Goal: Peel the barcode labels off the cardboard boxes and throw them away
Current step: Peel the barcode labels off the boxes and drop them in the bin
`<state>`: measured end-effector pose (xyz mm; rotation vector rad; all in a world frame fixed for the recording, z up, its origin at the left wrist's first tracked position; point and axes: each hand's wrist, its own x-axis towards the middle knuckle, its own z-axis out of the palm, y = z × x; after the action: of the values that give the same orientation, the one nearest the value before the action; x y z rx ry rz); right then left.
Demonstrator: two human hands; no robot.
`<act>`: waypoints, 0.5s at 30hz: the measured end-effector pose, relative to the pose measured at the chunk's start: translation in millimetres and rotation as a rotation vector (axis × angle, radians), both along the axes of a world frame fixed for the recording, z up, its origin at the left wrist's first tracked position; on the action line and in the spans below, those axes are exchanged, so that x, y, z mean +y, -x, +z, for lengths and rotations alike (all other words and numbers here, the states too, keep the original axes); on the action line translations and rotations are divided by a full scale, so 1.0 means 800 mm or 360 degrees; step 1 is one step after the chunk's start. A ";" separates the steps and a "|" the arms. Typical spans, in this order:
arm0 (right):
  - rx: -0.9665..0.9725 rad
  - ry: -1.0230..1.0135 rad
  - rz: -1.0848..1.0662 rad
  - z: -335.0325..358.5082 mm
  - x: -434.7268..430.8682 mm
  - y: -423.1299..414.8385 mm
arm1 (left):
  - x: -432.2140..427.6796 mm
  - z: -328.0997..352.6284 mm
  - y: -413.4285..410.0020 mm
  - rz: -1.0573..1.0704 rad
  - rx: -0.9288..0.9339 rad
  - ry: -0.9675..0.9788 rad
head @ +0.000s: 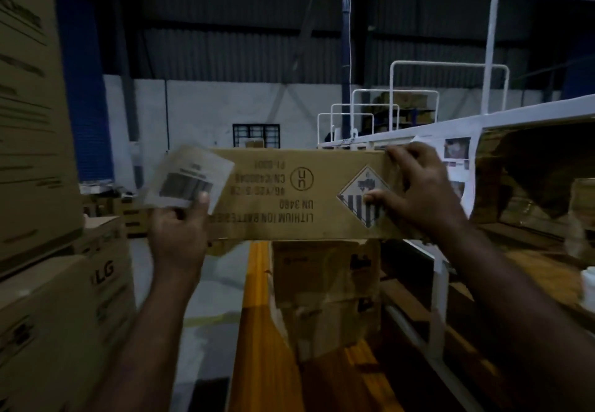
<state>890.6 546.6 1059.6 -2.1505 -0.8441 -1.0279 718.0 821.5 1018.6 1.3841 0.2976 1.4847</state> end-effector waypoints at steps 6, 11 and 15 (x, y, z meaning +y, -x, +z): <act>0.0624 0.0233 -0.0165 -0.086 0.038 -0.099 | 0.026 -0.069 -0.091 -0.0382 0.0650 0.0197; 0.0547 0.0099 -0.0298 -0.116 0.044 -0.094 | 0.030 -0.094 -0.103 -0.0386 0.0643 0.0203; 0.0136 0.0020 -0.0493 -0.123 0.065 -0.070 | 0.043 -0.091 -0.112 -0.0414 0.0604 0.0182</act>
<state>946.5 598.7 960.8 -2.3674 -0.4874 -1.0706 807.9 856.2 945.8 1.5432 0.4152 0.9749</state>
